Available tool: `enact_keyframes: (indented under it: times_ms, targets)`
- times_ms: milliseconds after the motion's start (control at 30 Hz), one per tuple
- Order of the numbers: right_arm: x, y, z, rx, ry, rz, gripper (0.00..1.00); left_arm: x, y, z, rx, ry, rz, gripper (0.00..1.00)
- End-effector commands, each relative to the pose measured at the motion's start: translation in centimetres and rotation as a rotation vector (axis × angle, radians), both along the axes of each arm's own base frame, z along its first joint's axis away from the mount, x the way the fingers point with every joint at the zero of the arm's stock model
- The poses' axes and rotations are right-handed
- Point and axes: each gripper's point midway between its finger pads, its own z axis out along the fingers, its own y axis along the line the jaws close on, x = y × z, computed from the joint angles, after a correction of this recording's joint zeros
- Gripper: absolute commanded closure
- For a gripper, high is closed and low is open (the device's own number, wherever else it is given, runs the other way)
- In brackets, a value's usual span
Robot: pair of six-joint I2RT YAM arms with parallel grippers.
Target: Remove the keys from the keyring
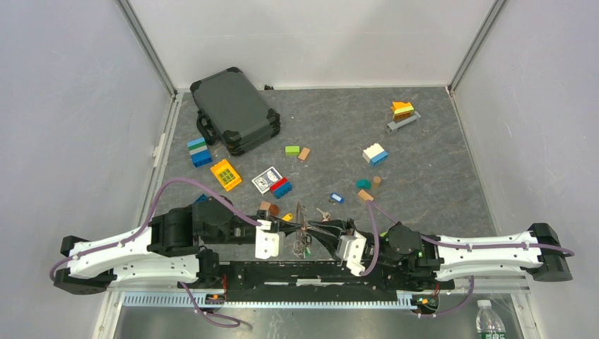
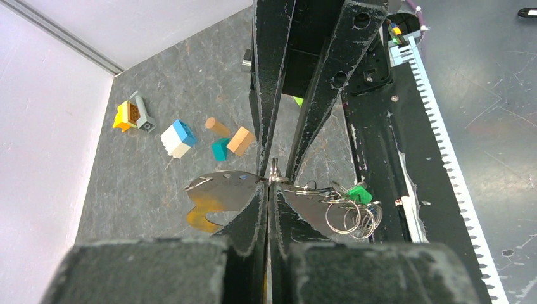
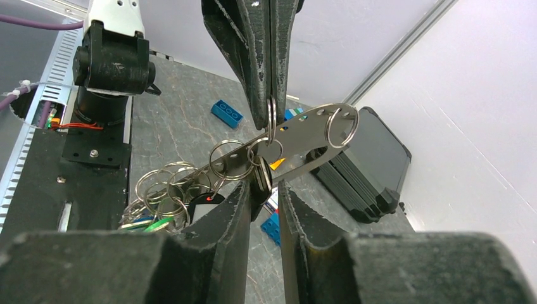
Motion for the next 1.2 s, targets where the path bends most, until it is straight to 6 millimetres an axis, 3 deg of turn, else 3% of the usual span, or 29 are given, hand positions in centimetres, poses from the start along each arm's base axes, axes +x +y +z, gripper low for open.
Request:
enact_keyframes:
  times_ms: [0, 133, 333, 900, 1167]
  targets:
    - [0.1, 0.1, 0.9, 0.042, 0.000, -0.003, 0.73, -0.2, -0.2, 3.1, -0.096, -0.044, -0.026, 0.98]
    - [0.1, 0.2, 0.7, 0.034, -0.001, -0.005, 0.79, -0.3, -0.1, 3.2, -0.101, -0.044, -0.026, 0.98]
    - [0.6, -0.4, 1.2, 0.013, -0.025, -0.033, 1.00, -0.1, 0.0, 3.1, -0.098, -0.049, -0.018, 0.98]
    - [-0.4, -0.5, 3.4, -0.105, -0.089, 0.035, 1.00, 0.3, 0.0, 2.7, -0.079, -0.056, 0.000, 0.98]
    - [0.0, -0.9, 4.2, -0.153, -0.119, 0.016, 1.00, 0.5, -0.1, 2.4, -0.059, -0.062, 0.010, 0.98]
